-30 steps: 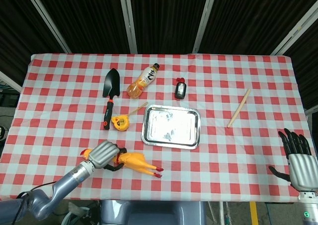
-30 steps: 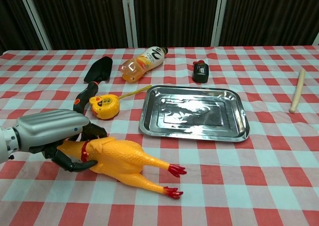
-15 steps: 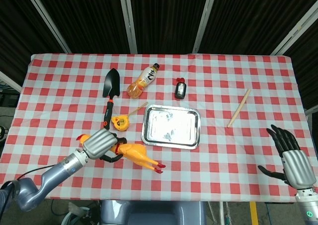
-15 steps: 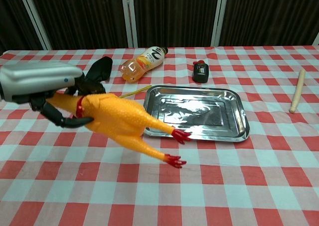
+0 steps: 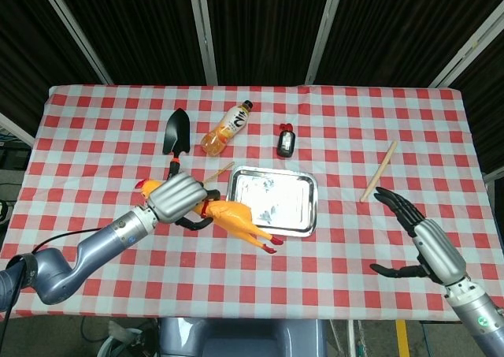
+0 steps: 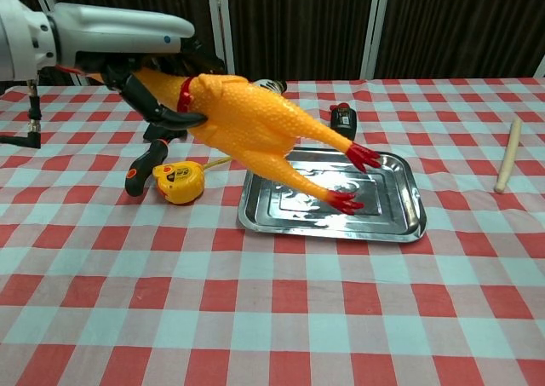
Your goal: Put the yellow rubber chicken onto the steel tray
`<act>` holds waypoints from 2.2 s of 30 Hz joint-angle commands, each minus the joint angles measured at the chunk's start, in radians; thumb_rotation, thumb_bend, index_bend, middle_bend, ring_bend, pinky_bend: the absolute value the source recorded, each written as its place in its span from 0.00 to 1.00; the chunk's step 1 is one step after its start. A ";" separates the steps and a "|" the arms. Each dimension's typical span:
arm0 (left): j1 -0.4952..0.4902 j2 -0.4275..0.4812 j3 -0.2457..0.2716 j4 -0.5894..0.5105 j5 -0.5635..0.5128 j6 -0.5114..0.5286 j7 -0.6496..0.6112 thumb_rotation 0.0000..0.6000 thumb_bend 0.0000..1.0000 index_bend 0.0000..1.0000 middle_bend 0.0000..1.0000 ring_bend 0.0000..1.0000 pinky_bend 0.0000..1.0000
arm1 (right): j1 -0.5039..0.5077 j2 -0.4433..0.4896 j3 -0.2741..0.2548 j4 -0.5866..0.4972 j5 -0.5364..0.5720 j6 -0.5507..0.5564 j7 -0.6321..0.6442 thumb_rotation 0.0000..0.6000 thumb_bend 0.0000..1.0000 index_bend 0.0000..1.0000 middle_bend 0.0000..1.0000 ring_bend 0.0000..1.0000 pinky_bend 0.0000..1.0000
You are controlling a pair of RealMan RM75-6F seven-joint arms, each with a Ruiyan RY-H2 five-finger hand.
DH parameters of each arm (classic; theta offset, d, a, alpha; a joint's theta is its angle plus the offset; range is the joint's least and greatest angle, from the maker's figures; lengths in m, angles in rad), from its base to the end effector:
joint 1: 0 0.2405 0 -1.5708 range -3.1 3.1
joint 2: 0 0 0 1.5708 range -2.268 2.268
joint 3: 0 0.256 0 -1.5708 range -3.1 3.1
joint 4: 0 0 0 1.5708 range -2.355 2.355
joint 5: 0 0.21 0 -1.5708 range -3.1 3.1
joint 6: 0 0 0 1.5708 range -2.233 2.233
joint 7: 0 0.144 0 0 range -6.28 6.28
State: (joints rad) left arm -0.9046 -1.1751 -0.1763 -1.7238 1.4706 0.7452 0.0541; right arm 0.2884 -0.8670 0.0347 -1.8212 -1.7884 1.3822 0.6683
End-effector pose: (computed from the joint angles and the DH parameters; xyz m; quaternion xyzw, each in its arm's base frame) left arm -0.0751 0.3393 0.0552 -0.8522 -0.2500 -0.3745 0.2666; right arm -0.2158 -0.2160 0.1835 0.6128 -0.4925 0.5507 0.2805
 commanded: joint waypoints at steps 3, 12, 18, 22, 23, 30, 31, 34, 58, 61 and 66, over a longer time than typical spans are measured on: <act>-0.057 -0.011 -0.033 -0.026 -0.070 -0.046 0.099 1.00 0.62 0.51 0.65 0.58 0.74 | 0.092 0.046 0.018 -0.092 0.047 -0.128 0.051 1.00 0.02 0.00 0.02 0.03 0.12; -0.100 -0.047 -0.050 -0.064 -0.146 -0.026 0.229 1.00 0.59 0.52 0.66 0.58 0.74 | 0.200 0.022 0.076 -0.139 0.240 -0.316 0.029 1.00 0.02 0.03 0.10 0.10 0.15; -0.109 -0.082 -0.052 -0.091 -0.220 0.028 0.326 1.00 0.59 0.54 0.67 0.62 0.79 | 0.236 -0.021 0.105 -0.150 0.390 -0.379 -0.126 1.00 0.03 0.06 0.11 0.12 0.15; -0.112 -0.096 -0.041 -0.111 -0.267 0.069 0.417 1.00 0.59 0.55 0.69 0.64 0.83 | 0.261 -0.054 0.109 -0.150 0.474 -0.424 -0.224 1.00 0.04 0.06 0.11 0.12 0.15; -0.111 -0.099 -0.039 -0.118 -0.279 0.084 0.439 1.00 0.59 0.56 0.70 0.64 0.83 | 0.265 -0.061 0.109 -0.150 0.489 -0.433 -0.244 1.00 0.04 0.06 0.11 0.12 0.15; -0.115 -0.131 -0.031 -0.149 -0.354 0.170 0.575 1.00 0.58 0.57 0.71 0.65 0.85 | 0.290 -0.103 0.121 -0.141 0.577 -0.460 -0.331 1.00 0.04 0.06 0.11 0.12 0.15; -0.118 -0.135 -0.032 -0.155 -0.367 0.180 0.592 1.00 0.58 0.57 0.71 0.65 0.85 | 0.291 -0.107 0.124 -0.140 0.587 -0.460 -0.339 1.00 0.04 0.06 0.11 0.12 0.15; -0.130 -0.147 -0.033 -0.165 -0.393 0.215 0.660 1.00 0.58 0.58 0.71 0.65 0.85 | 0.291 -0.111 0.129 -0.147 0.605 -0.458 -0.352 1.00 0.04 0.06 0.11 0.12 0.14; -0.235 -0.257 -0.054 -0.149 -0.569 0.308 0.855 1.00 0.58 0.58 0.72 0.65 0.85 | 0.311 -0.095 0.195 -0.248 0.643 -0.490 -0.307 1.00 0.07 0.01 0.11 0.08 0.11; -0.247 -0.266 -0.059 -0.148 -0.582 0.309 0.857 1.00 0.57 0.58 0.72 0.65 0.85 | 0.322 -0.114 0.202 -0.239 0.667 -0.490 -0.327 1.00 0.07 0.01 0.11 0.08 0.11; -0.268 -0.277 -0.063 -0.150 -0.600 0.316 0.874 1.00 0.57 0.58 0.72 0.65 0.85 | 0.345 -0.151 0.204 -0.214 0.717 -0.498 -0.371 1.00 0.08 0.01 0.11 0.08 0.11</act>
State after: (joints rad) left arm -1.1704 -1.4499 -0.2389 -1.8735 0.8727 1.0599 0.9263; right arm 0.6275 -1.0099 0.2374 -2.0414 -1.0803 0.8867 0.3061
